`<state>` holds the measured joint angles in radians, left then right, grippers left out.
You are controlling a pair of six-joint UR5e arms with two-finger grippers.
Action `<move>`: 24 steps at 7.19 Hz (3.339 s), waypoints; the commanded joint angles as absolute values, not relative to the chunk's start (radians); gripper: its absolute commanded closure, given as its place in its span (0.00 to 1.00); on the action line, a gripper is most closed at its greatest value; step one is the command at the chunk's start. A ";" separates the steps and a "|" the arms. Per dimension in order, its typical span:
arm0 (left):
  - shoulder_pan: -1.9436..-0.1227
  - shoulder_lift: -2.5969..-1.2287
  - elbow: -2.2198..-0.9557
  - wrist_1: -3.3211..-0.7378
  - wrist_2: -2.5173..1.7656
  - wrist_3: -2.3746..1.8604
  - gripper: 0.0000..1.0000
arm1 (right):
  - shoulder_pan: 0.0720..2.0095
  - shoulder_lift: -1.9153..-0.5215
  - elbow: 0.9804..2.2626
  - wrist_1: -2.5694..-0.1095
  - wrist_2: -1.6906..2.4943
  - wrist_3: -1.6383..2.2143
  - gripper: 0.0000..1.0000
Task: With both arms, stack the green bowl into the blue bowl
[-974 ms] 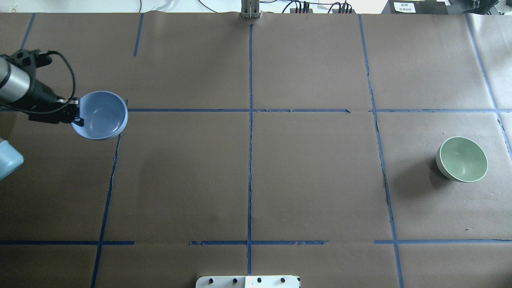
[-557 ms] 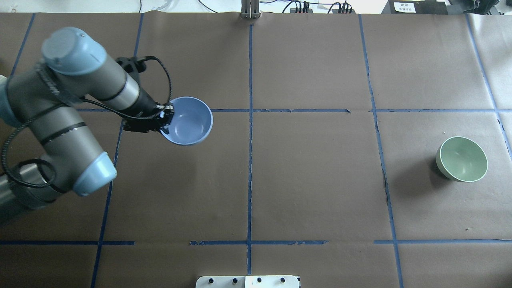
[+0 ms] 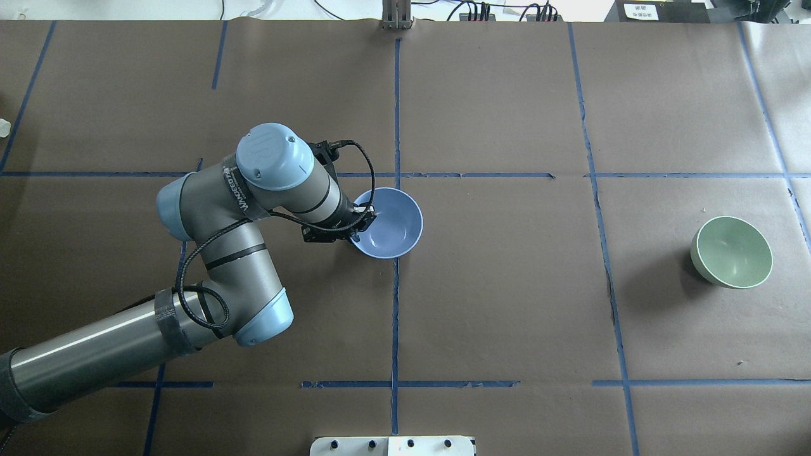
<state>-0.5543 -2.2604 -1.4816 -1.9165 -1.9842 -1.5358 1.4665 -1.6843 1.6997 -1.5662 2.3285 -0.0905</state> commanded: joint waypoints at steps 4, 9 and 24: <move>-0.551 -2.270 -1.482 -1.930 -1.991 -1.511 0.00 | 1.466 -1.684 1.700 -1.566 2.329 -0.091 0.00; -0.916 -2.018 -1.673 -1.751 -2.275 -0.975 0.00 | 1.465 -1.683 1.700 -1.566 2.329 -0.091 0.00; -1.565 -1.419 -1.755 -1.496 -2.414 0.138 0.00 | 1.079 -1.779 1.620 -0.782 2.244 0.765 0.00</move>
